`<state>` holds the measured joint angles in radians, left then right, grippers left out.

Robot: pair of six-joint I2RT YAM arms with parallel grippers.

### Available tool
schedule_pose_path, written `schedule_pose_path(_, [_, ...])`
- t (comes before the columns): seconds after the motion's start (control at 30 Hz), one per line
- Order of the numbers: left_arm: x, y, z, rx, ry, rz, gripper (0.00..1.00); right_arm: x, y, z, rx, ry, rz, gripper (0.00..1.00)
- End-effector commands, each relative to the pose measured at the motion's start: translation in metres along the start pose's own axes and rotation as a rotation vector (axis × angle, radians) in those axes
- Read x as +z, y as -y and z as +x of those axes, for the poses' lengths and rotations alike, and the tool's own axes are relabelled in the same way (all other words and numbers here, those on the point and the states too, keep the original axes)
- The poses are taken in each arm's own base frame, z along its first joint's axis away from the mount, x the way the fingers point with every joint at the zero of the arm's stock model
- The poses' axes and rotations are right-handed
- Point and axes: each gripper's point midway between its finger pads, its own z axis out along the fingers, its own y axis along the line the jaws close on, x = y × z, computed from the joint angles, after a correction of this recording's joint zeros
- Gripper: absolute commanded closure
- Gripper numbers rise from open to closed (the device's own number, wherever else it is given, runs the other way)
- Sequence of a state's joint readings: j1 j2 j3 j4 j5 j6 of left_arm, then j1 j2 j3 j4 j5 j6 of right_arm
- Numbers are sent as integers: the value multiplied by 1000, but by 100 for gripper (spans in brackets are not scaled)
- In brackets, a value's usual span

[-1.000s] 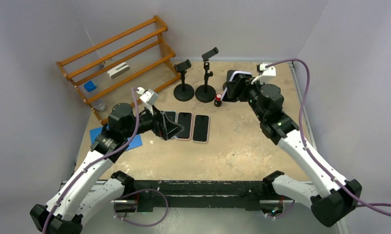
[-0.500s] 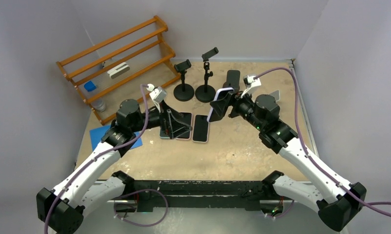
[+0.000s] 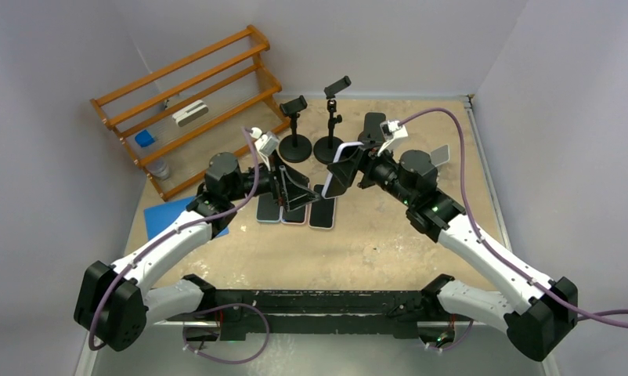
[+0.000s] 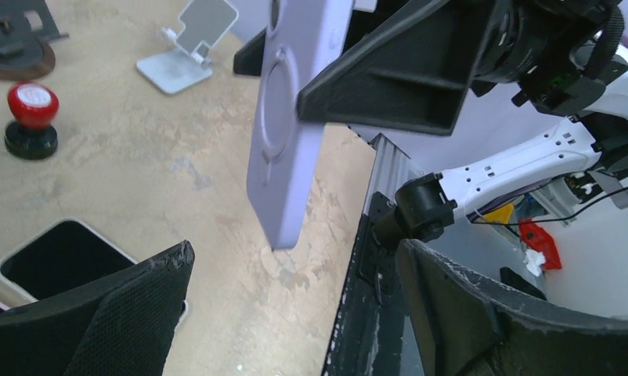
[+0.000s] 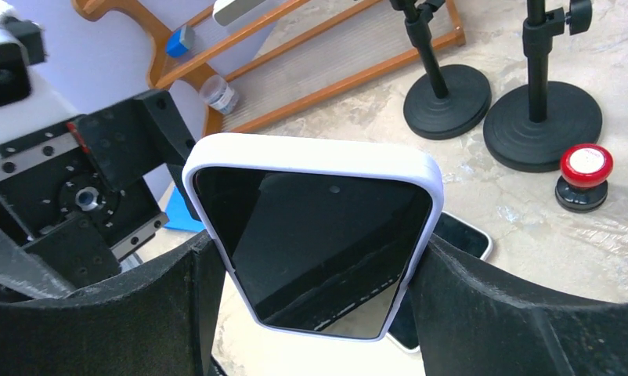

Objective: Remove the phone from the phone stand

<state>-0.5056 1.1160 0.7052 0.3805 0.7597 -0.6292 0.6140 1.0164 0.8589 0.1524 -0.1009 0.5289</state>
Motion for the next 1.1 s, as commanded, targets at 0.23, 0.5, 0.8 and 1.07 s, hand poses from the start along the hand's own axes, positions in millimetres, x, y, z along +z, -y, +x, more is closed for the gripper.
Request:
schedule_pose_path(0.23, [20, 14, -28, 282, 12, -14, 5, 9, -35, -47, 43, 110, -60, 59])
schedule_pose_path(0.5, [25, 3, -30, 262, 6, -76, 17, 16, -43, -42, 56, 94, -69, 59])
schedule_pose_path(0.8, [27, 2, -21, 254, -22, -52, 49, 22, -55, -39, 74, 82, -88, 59])
schedule_pose_path(1.07, [29, -2, -14, 247, -43, -50, 57, 25, -61, -37, 93, 79, -84, 59])
